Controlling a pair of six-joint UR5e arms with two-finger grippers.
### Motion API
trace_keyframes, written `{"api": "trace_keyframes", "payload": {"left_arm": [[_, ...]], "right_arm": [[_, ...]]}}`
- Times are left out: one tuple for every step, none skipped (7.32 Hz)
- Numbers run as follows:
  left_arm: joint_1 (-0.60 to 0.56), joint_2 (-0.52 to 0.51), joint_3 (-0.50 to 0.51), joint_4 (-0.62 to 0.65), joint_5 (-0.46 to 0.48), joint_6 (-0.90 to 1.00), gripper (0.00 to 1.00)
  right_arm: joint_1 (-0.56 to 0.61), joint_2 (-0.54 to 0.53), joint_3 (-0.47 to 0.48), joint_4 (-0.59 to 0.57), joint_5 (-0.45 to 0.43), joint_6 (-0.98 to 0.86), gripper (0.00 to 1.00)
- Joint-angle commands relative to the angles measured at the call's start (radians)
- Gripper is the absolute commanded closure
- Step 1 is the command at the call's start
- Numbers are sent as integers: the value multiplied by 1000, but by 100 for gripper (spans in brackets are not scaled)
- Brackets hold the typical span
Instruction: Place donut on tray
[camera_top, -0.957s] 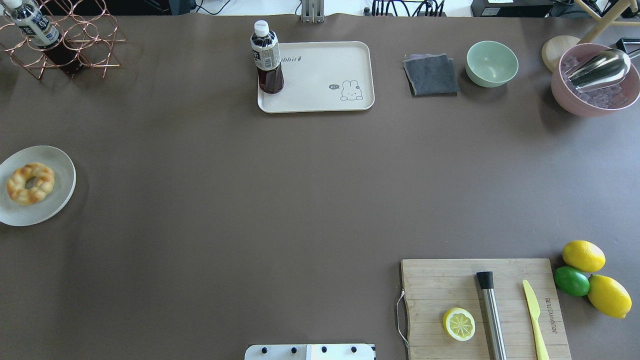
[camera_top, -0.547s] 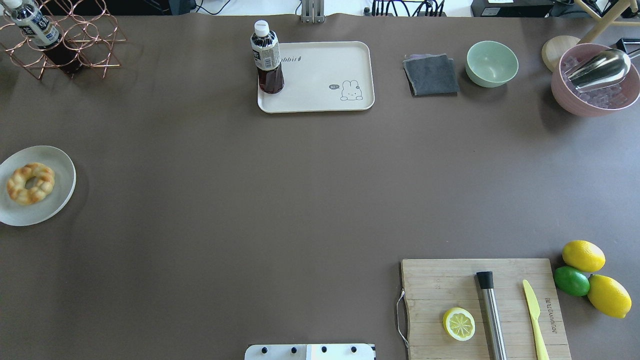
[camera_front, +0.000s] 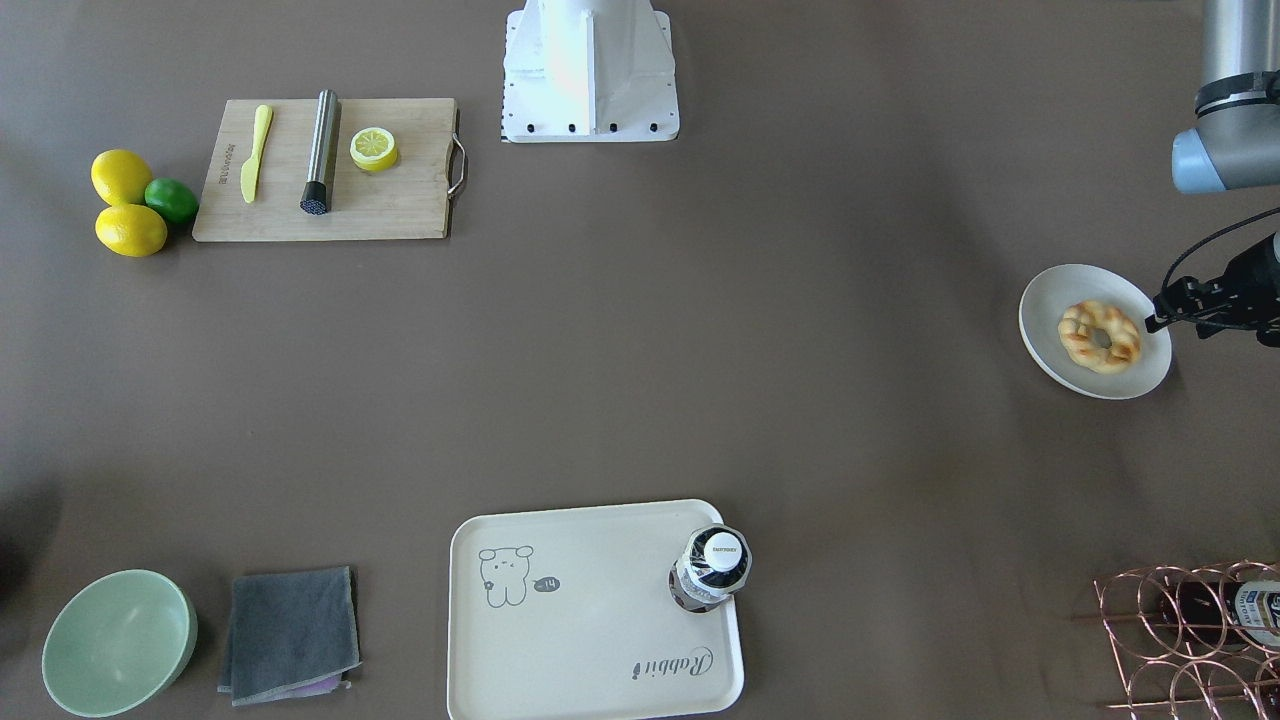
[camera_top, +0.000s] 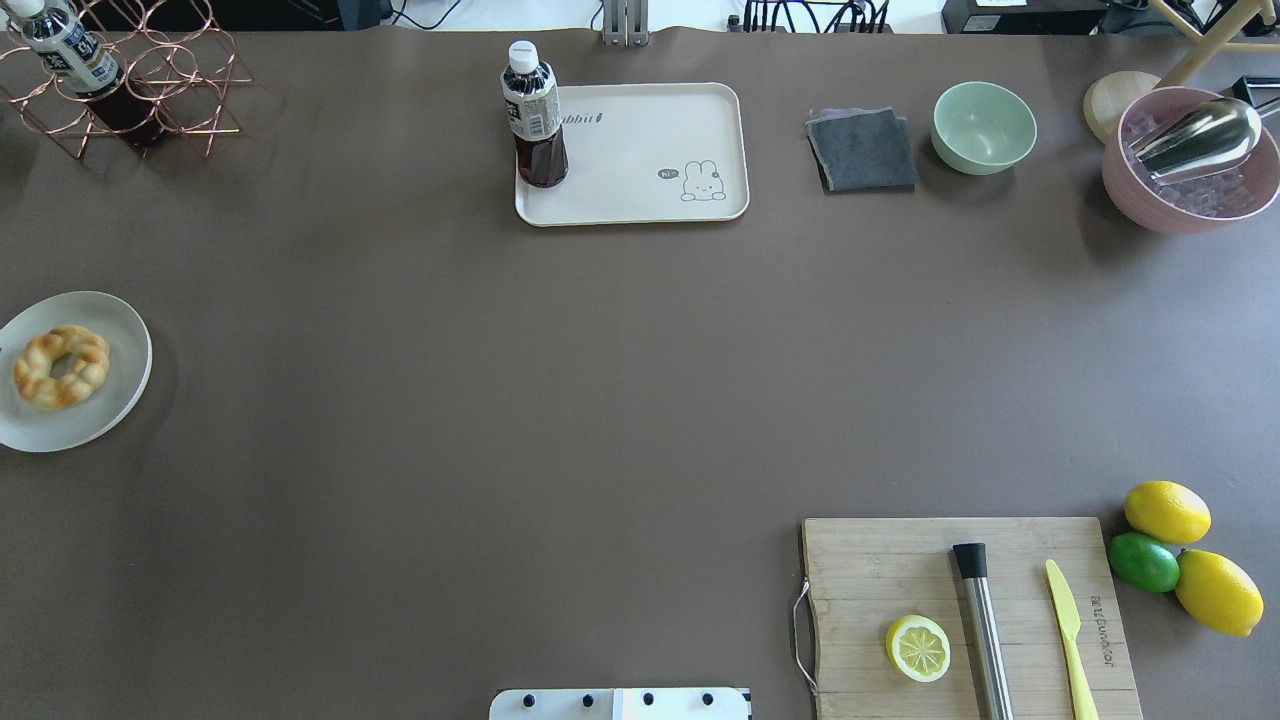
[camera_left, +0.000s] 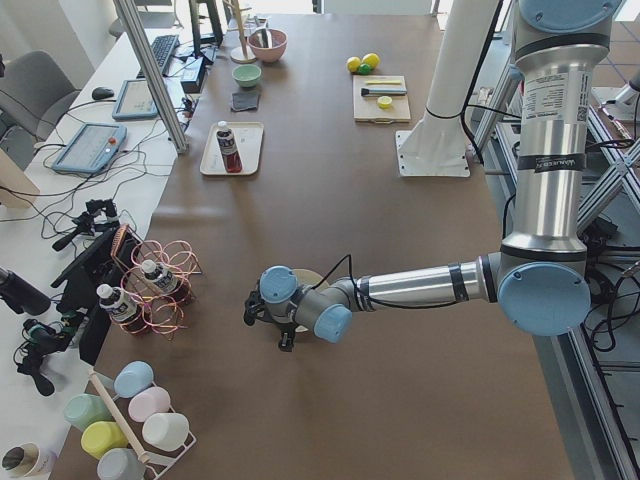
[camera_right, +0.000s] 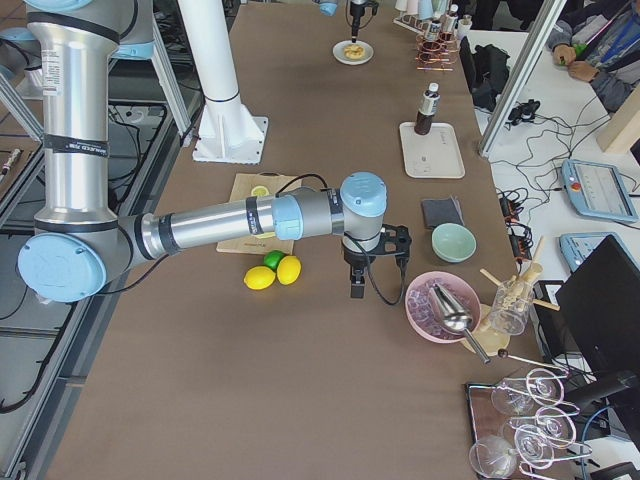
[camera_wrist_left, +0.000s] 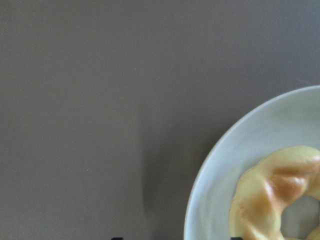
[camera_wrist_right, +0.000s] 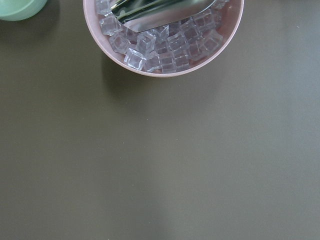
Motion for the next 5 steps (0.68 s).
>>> {"api": "trace_keyframes", "payload": {"left_arm": [[8,-1,15,-22,0,-2,35],[8,-4,15,-22,0,-2,42],[10,-5,17,-22,0,-2,47],[10,-5,15,-22,0,-2,48],[19,-7,15,-23,0,-2,49]], "right_arm": [[0,2,1,0,3,3,0],[0,0,1,0,4,1,0],[0,0,-1,2,6,1,0],[0,0,-2,2,9,1,0],[0,0,-1,0,9,1,0]]}}
